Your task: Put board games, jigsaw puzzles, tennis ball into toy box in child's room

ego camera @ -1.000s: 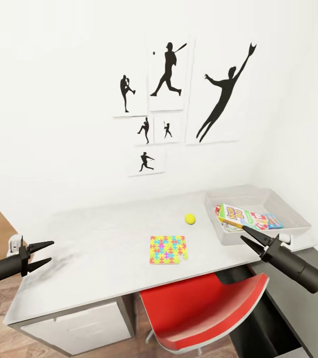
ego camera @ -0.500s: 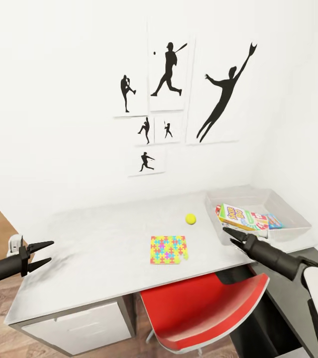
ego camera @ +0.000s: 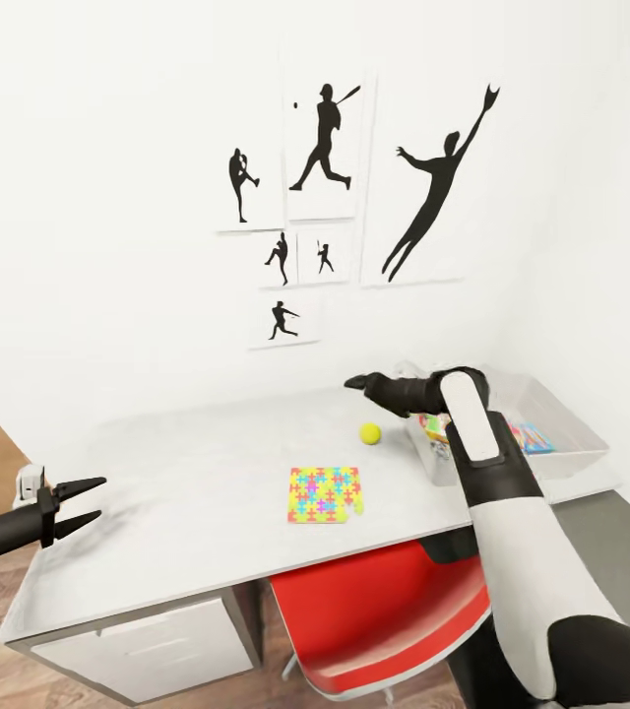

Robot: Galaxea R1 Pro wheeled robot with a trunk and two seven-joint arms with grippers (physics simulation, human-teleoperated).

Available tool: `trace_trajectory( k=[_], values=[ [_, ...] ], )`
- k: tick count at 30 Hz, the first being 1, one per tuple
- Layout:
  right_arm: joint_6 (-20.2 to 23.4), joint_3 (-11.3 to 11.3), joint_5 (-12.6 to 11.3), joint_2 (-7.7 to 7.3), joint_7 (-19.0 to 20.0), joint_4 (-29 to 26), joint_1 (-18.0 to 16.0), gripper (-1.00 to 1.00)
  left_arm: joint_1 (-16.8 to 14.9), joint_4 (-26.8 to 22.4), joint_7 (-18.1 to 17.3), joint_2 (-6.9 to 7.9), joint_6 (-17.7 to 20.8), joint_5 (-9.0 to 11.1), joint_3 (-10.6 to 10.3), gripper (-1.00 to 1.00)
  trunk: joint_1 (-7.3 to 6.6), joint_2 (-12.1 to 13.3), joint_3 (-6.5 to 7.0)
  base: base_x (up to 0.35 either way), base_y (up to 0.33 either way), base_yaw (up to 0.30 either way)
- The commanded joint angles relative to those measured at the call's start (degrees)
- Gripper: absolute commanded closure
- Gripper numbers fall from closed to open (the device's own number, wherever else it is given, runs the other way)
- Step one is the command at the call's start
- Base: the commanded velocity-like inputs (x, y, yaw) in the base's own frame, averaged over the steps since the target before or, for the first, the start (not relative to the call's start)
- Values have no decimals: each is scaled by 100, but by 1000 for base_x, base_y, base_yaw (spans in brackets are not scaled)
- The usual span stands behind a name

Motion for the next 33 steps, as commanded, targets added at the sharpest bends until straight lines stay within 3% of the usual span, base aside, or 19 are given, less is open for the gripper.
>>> trace_trajectory(
  k=[1,5,7,15,33],
  values=[
    [23,23,-48,190,-481,317,-216,-100,-5,0,-22,1,20,-19,7,-100,3,-12,-12,0,-132,0],
    [32,48,-65,528,-1271,1039,-572,-100,-5,0,-25,1,20,-21,3,-100,3,-12,-12,0,-107,0],
    [30,54,-76,603,-1505,1338,-673,-100,-5,0,-29,1,22,-21,1,-100,3,-12,-12,0,-31,0],
    [25,70,-60,603,-1761,1631,-754,-100,-5,0,-28,80,32,-21,-5,-100,3,-12,-12,0,151,0],
    [10,73,-21,603,-1734,1659,-717,-100,-5,0,-24,117,29,-21,-10,-100,3,-12,-12,0,14,0]
  ],
)
